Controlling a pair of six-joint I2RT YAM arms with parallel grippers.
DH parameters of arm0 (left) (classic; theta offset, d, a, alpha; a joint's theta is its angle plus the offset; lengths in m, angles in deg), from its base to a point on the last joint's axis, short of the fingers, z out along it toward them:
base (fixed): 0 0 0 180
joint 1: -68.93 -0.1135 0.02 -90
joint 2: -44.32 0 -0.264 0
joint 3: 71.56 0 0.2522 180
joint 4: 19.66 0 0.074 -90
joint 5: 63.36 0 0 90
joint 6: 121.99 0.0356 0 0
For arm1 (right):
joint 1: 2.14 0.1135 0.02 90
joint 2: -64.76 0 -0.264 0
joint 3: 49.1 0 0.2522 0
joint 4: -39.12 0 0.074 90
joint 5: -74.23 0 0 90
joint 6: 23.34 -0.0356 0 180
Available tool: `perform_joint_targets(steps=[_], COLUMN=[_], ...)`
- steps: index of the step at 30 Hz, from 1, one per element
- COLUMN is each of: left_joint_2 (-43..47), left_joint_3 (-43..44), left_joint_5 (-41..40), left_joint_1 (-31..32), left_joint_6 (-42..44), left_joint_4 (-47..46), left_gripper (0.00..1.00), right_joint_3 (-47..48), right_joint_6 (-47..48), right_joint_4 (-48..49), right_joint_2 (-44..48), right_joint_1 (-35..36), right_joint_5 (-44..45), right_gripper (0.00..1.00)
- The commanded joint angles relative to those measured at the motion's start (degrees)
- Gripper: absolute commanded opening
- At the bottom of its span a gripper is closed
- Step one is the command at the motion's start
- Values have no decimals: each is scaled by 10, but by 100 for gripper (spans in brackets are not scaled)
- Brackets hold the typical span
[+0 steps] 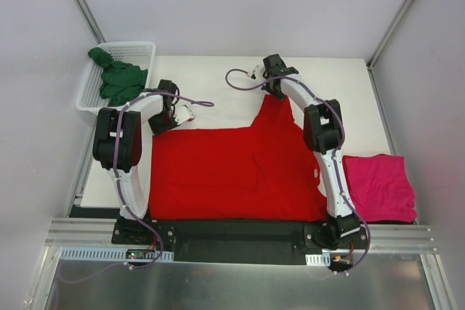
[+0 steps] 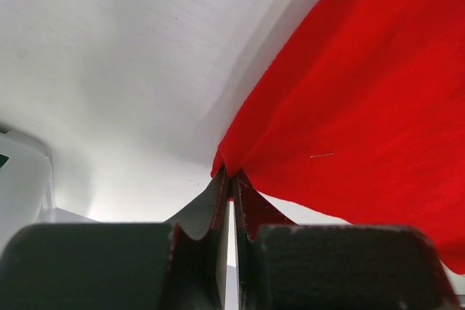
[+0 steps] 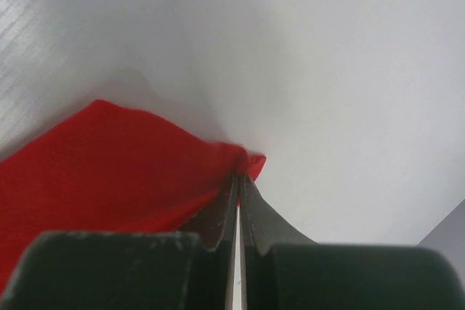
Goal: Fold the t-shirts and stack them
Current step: Grap the side of the flattened tshirt furthest away from the robot with both arms
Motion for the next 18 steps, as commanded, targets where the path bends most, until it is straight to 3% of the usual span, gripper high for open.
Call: perform_joint_targets(steps=[1, 18], left_joint_2=[23, 36], left_joint_3=[-2, 52], left_joint_5=[10, 3], left_joint_1=[-1, 2], left_joint_6=[-4, -10], left_joint_4=[16, 16], left_gripper=[0, 0], right_joint_3=[-4, -20], right_joint_6=[1, 12], right_joint_4=[-1, 2], right_joint_2=[48, 137], right_joint_1=[4, 2], right_joint_5=[8, 18], right_gripper=[1, 1])
